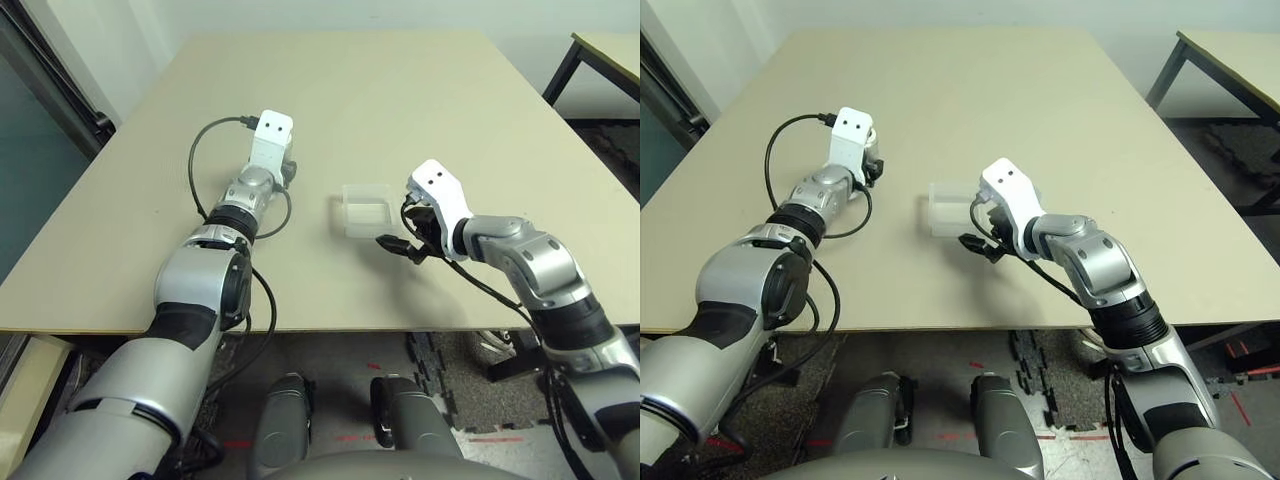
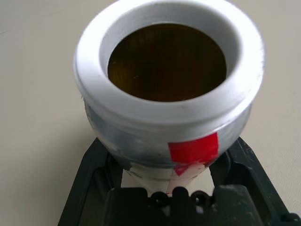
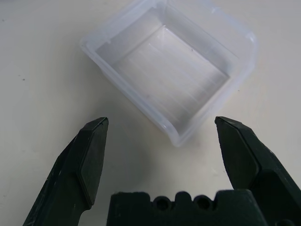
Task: Pour the medicine from the bottle into the box.
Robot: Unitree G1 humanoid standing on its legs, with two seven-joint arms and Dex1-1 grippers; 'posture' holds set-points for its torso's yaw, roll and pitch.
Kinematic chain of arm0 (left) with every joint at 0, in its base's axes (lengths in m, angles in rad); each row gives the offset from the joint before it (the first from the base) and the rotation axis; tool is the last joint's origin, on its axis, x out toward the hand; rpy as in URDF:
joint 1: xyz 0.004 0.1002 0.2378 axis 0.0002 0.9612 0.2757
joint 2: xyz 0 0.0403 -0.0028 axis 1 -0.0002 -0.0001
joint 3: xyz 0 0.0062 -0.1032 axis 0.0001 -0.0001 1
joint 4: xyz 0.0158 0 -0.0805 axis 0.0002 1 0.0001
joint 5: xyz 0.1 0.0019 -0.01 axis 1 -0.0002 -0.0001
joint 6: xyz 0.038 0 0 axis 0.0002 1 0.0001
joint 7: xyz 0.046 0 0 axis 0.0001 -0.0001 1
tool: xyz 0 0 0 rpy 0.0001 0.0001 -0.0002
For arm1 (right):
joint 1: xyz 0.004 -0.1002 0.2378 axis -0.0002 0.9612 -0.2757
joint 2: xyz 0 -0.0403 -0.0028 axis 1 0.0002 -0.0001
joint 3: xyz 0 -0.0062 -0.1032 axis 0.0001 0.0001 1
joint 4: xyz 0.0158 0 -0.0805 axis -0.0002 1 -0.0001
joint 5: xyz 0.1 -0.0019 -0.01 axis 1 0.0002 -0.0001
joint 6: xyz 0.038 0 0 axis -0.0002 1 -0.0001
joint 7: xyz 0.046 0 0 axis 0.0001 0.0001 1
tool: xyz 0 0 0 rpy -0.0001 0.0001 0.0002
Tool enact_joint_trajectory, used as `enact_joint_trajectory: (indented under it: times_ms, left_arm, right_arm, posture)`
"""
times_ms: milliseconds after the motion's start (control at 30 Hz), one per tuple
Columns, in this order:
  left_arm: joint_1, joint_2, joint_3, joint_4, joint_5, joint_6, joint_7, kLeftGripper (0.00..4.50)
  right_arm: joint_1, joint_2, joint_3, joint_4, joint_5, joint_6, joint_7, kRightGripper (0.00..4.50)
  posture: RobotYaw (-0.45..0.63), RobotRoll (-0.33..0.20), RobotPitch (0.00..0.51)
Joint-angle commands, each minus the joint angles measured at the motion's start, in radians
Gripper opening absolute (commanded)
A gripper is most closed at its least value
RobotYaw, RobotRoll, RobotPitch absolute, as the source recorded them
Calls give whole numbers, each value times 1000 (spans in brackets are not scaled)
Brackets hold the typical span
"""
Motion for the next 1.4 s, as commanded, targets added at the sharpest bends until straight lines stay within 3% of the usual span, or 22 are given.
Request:
enact_joint_trajectory:
  times_ms: [33, 267, 367, 400, 467, 567, 767, 1133, 1367, 1400]
  left_arm:
    - [-15, 14, -42, -19, 39, -28, 6, 2719]
    - [-177, 55, -408, -19, 384, -272, 25, 2718]
    - [-267, 62, -742, -7, 711, -383, 169, 2718]
    - [-281, 62, -807, -1, 771, -401, 199, 2718]
    - [-291, 47, -888, 9, 838, -428, 239, 2718]
    - [-288, 1, -1095, 14, 1032, -448, 341, 2718]
    - [-263, -48, -1294, 24, 1207, -425, 445, 2718]
    - [-278, -35, -1174, 39, 1092, -435, 382, 2718]
    - [-231, -18, -717, 31, 652, -402, 112, 2718]
    - [-223, -18, -605, 28, 544, -359, 63, 2718]
  right_arm:
    - [1, -6, 1, -3, -1, 4, 3, 4500]
    - [-4, 1, -2, -4, -3, 8, -3, 4500]
    - [-4, 10, -3, -2, -2, 5, -8, 4500]
    - [-4, 12, -3, -2, -2, 5, -9, 4500]
    - [-3, 18, -3, -3, -2, 6, -13, 4500]
    - [4, 39, -11, -12, 0, 11, -30, 4500]
    - [16, 71, -23, -31, 6, 25, -62, 4500]
    - [16, 77, -25, -29, 6, 24, -69, 4500]
    - [3, 78, -19, -16, 4, 19, -61, 4500]
    - [3, 76, -19, -15, 4, 18, -59, 4500]
  posture:
    - [-1, 0, 70]
    - [-2, 0, 66]
    - [-7, 0, 65]
    - [-9, 0, 65]
    - [-19, 0, 68]
    - [-41, 0, 72]
    - [-72, 0, 79]
    - [-54, 0, 83]
    - [-35, 0, 83]
    - [-32, 0, 82]
